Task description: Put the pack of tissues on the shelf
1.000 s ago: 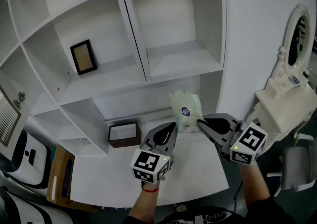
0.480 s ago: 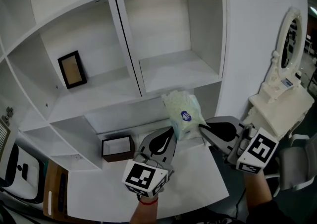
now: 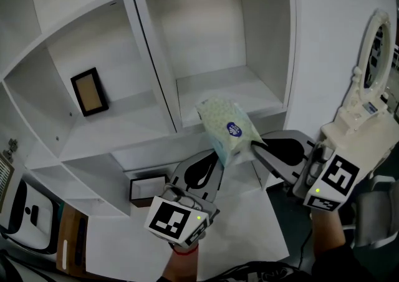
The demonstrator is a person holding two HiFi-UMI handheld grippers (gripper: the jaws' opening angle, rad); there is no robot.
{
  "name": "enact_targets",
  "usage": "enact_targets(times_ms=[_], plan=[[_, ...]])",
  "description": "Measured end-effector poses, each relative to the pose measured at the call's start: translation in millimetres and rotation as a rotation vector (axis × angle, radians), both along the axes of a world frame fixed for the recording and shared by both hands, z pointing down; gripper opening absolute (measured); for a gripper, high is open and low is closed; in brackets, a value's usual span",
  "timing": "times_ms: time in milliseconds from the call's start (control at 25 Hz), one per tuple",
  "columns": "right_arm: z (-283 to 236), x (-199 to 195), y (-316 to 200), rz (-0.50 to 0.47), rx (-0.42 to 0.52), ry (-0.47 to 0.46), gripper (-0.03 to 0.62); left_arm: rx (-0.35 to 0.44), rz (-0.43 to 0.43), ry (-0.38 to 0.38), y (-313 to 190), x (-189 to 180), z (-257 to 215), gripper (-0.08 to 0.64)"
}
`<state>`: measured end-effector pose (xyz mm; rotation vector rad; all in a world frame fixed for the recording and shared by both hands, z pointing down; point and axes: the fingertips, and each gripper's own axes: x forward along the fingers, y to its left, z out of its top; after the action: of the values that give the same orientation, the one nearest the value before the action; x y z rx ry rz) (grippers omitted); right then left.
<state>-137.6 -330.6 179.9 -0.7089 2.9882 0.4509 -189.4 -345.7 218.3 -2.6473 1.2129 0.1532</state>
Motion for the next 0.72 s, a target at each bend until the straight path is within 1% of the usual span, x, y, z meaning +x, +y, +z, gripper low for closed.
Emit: enact_targets(times_ms=[280,440,720], plan=[[-8,-3,-32,0.007,-0.005,0.008,0.003,0.003,-0.022,0.01,-26,-3,-7,0.005],[-10,-7,-40,0.007,-0.006,0.018,0.003,0.006,-0.037,0.026,-30,-4,-6,0.005],[-11,-15,-53,0.022,-0.006,0.035,0.003,-0.007,-0.059,0.014,-33,-7,1,0.005]])
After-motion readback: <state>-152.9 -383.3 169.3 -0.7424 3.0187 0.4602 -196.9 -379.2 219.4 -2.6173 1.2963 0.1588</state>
